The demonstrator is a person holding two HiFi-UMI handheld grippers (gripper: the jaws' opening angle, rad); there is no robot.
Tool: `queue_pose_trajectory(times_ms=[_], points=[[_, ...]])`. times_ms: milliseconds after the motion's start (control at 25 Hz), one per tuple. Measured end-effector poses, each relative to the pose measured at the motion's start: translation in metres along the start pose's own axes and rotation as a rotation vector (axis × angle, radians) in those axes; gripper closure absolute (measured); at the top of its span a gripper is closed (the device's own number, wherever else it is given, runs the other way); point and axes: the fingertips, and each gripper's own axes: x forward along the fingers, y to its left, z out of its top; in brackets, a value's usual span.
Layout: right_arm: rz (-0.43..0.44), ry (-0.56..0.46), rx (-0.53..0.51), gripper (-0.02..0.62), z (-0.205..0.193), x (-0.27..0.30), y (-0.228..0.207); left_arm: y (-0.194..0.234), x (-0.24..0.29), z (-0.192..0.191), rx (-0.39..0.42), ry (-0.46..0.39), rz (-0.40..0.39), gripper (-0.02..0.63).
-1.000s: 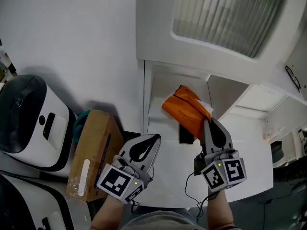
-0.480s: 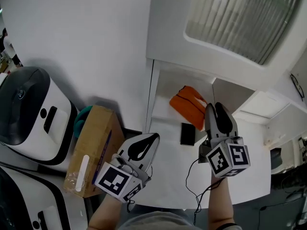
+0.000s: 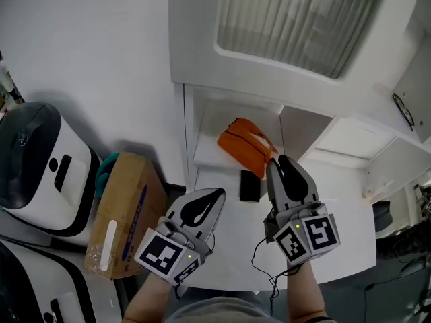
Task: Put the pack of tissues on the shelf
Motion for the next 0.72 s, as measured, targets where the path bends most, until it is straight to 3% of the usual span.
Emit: queue_pose_trajectory(times_ms=[720], points=[[0.106,0.009,-0.045,0.545,0.012,-0.061,0.010,-0.058,0.027,0.007,0.013,-0.022,-0.047,0.566]])
